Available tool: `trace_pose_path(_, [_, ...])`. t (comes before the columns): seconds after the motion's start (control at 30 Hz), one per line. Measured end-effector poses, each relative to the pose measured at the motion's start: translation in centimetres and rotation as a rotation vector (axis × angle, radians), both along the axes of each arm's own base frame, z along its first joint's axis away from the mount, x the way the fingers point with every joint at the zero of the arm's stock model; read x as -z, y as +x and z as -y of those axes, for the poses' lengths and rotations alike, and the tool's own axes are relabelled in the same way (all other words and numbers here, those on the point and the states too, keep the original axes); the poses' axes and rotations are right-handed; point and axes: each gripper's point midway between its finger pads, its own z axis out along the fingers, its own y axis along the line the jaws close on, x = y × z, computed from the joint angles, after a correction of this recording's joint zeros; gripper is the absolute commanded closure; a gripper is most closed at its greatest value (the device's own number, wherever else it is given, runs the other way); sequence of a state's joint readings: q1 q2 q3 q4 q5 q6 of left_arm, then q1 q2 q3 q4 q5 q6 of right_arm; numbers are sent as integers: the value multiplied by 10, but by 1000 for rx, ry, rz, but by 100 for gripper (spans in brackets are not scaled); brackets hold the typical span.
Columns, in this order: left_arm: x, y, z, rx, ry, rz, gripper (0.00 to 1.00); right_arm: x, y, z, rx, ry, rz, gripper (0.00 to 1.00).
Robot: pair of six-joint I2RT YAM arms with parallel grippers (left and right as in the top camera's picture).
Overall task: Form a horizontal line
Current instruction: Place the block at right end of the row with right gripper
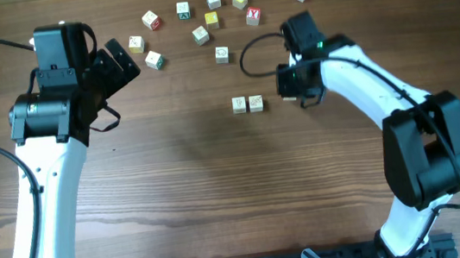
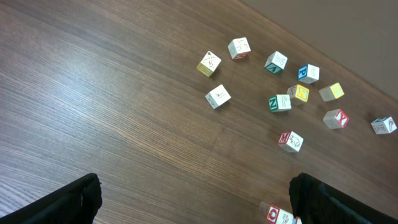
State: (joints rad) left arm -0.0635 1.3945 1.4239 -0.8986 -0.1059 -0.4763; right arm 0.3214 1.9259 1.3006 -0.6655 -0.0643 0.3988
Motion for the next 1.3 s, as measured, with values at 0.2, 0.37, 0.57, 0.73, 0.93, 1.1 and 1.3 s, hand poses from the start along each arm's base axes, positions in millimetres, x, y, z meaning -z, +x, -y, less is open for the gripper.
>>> trace_pose_path(0.2, [0, 0, 0, 0, 0, 0, 0, 18, -2, -19, -41, 43, 70, 83])
trace_pose_path(0.37, [0, 0, 0, -1, 0, 0, 0, 18, -2, -29, -63, 59, 100, 80])
trace_pose_path(0.57, [0, 0, 0, 0, 0, 0, 0, 18, -2, -29, -63, 62, 100, 73])
trace_pose_path(0.73, [0, 0, 0, 0, 0, 0, 0, 18, -2, -30, -60, 63, 100, 66])
trace_pose_path(0.93, [0, 0, 0, 0, -1, 0, 0, 20, -5, -29, -58, 62, 90, 64])
trace_pose_path(1.1, [0, 0, 0, 0, 0, 0, 0, 23, -8, -27, -58, 58, 80, 62])
trace_pose_path(1.3, [0, 0, 0, 0, 0, 0, 0, 23, -8, -28, -56, 60, 81, 57])
